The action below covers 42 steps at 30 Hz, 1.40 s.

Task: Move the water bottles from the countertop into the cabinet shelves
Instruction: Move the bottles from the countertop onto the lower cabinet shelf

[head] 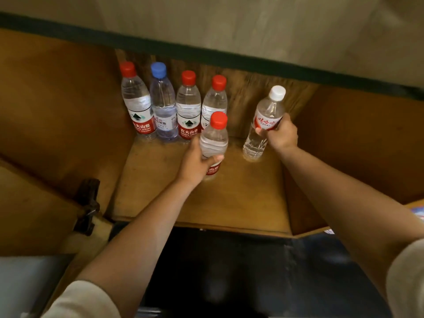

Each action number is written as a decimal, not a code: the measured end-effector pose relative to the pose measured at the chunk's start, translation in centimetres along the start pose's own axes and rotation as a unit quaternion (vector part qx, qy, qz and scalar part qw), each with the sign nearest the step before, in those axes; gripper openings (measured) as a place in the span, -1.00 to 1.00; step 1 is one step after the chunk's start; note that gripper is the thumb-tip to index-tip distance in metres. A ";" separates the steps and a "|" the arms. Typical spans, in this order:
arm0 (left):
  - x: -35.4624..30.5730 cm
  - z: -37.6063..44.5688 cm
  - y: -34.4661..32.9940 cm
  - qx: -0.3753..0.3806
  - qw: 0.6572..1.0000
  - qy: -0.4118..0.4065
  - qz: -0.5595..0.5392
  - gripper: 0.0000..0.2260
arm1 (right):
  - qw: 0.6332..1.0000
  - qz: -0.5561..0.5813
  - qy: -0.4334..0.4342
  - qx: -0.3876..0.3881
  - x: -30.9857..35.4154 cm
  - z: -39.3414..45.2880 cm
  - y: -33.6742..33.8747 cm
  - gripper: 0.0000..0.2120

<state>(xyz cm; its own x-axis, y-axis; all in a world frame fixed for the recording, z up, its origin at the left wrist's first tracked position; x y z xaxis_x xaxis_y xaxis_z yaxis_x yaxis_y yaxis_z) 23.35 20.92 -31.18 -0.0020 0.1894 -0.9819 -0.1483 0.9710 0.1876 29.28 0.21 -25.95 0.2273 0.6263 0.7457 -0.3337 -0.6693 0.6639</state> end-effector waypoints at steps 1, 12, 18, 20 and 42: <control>-0.3 0.5 -0.9 0.010 1.000 -0.005 0.004 -0.37 | 1.000 -0.013 -0.004 -0.001 -0.2 0.3 0.2 -0.44; -1.7 3.6 -6.0 -0.017 0.999 0.033 -0.005 -0.40 | 0.994 0.039 -0.082 0.056 -2.1 1.1 1.7 -0.38; 1.1 1.0 -6.4 -0.132 0.975 0.179 -0.014 -0.51 | 0.993 0.028 -0.053 0.105 -1.9 1.1 1.9 -0.41; 2.5 -0.6 -7.0 -0.151 0.926 0.332 -0.093 -0.62 | 0.992 0.027 -0.043 0.116 -1.7 1.0 1.8 -0.40; -1.7 4.4 -9.3 -0.147 0.756 0.439 -0.463 -0.63 | 0.988 0.089 -0.078 0.101 -0.2 2.3 -0.4 -0.41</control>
<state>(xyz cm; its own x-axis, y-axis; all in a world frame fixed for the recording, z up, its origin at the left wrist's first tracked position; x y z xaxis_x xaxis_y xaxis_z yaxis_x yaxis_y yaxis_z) 29.09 12.20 -31.10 -0.3989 -0.8466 -0.3524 -0.7016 0.5292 -0.4772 31.47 -0.52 -26.21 0.3256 0.4325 0.8408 -0.1959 -0.8391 0.5075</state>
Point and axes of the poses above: each hand's wrist, its own z-axis towards the middle knuckle, its own y-axis out of the back of the hand, x = y × z, the point moved 2 cm from there along z, towards the middle knuckle, and after that the axes turned 7 degrees about -x, right-handed, at the moved point
